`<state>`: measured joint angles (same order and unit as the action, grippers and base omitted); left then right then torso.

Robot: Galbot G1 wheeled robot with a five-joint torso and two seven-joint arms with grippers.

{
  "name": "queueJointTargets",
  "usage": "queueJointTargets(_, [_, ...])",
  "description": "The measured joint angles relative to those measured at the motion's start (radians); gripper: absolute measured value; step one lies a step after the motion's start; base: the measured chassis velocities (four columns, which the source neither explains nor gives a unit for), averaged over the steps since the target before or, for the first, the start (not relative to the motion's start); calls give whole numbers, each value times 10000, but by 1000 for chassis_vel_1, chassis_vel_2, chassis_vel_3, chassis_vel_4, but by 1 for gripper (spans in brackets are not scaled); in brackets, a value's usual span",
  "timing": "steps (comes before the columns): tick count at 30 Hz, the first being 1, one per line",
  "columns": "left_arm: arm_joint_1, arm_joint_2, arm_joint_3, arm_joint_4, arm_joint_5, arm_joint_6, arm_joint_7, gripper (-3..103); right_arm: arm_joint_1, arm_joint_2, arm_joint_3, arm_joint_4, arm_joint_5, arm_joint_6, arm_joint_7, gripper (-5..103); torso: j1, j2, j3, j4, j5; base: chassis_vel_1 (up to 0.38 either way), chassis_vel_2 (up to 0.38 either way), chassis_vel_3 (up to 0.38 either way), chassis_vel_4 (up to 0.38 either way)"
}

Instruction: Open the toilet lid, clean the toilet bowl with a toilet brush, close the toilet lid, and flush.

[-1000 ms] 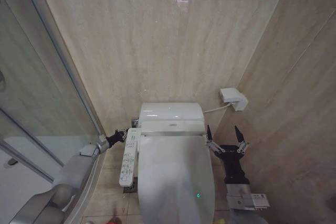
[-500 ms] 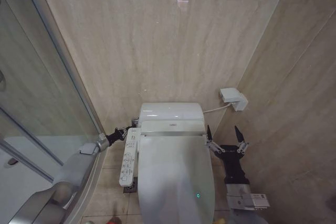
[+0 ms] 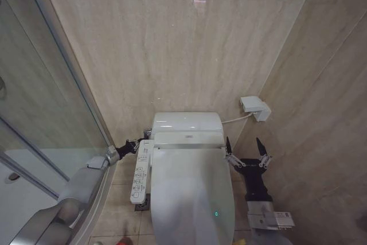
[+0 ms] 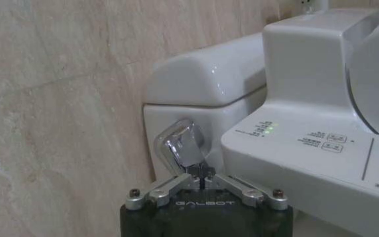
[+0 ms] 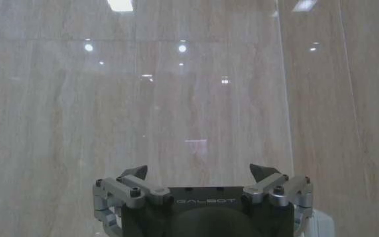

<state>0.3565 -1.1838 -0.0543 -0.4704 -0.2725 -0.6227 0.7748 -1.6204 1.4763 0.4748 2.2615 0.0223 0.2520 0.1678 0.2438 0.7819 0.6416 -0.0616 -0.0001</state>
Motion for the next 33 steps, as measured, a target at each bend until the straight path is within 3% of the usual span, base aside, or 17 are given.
queueJointTargets(11, [70, 14, -94, -81, 1, -8, 8, 0, 0, 0, 0, 0, 0, 0, 0, 100, 0, 0, 0, 3, 0, 0, 0, 0, 0])
queueJointTargets(20, [967, 288, -612, -1243, 19, 217, -437, 0, 0, 0, -1, 0, 0, 0, 0, 100, 0, 0, 0, 2, 1, 0, 0, 0, 0])
queueJointTargets(33, [2706, 932, -2526, -3082, -160, 773, -1069, 0, 0, 0, -1, 0, 0, 0, 0, 100, 0, 0, 0, 2, -2, 0, 0, 0, 0])
